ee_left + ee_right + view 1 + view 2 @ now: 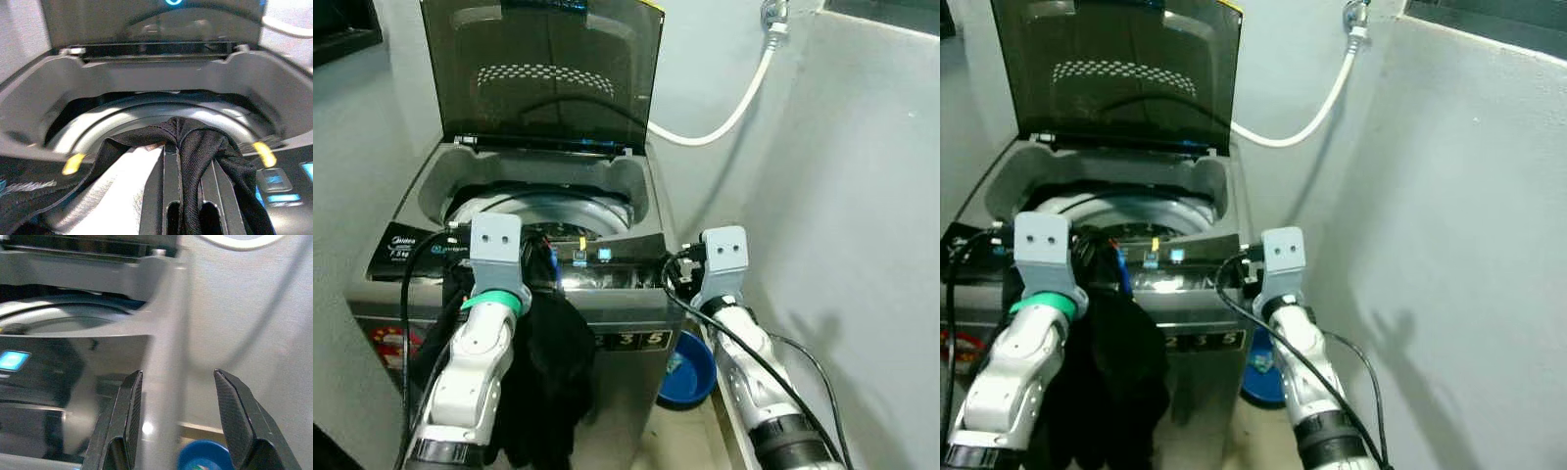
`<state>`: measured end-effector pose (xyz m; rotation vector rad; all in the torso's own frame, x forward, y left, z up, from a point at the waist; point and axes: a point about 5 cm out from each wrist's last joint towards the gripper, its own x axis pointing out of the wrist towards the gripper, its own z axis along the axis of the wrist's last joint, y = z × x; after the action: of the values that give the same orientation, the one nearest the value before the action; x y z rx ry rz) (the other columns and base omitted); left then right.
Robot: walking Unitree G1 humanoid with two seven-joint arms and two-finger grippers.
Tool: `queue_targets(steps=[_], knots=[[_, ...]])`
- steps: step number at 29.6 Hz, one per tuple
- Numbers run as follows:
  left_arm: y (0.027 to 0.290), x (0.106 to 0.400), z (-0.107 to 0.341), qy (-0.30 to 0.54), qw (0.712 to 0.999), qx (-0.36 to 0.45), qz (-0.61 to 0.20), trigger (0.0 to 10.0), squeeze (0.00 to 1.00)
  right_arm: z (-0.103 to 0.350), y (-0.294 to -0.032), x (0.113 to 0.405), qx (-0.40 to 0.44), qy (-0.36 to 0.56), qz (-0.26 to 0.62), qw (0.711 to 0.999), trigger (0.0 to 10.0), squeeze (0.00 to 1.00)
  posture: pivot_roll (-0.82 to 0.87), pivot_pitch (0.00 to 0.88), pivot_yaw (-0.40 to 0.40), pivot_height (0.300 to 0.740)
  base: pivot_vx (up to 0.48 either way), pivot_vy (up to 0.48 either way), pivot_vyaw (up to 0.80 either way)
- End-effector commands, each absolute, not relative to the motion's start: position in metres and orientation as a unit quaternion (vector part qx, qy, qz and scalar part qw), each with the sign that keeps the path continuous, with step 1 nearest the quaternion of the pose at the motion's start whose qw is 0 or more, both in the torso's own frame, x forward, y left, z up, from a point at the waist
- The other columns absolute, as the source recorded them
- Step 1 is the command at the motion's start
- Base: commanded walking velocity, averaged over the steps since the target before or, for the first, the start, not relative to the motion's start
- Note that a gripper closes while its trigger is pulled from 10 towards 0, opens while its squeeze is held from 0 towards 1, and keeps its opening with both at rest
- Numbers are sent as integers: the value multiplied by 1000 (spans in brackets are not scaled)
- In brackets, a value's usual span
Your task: Clothes washing
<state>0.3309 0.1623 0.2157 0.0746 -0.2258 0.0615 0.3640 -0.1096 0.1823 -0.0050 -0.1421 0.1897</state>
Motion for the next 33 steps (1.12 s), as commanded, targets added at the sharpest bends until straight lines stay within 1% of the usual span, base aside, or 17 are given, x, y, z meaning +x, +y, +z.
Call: queue_targets(steps=[1,16,18,21,24,33], knots=[[157,330,222,-127,991,40,21,10000,0,175,-115,364,-3,-54,86,995,10000,0,6,36,-29,740,0,0,-800],[162,328,229,-145,988,46,30,10000,0,174,-118,365,-1,-51,71,996,10000,0,13,38,-33,740,0,0,-800],[162,328,230,-146,988,48,30,10000,0,175,-118,364,-7,-57,71,996,10000,0,13,38,-33,740,0,0,0],[165,327,241,-171,983,55,35,10000,0,179,-118,364,-1,-69,71,995,10000,0,16,36,-35,740,0,0,0],[171,328,252,-192,979,48,49,10000,0,188,-118,365,20,-91,71,993,10000,0,17,34,-34,740,0,0,0],[175,328,260,-201,977,49,50,10000,0,196,-121,367,25,-107,67,992,10000,0,19,22,-33,740,0,0,0]])
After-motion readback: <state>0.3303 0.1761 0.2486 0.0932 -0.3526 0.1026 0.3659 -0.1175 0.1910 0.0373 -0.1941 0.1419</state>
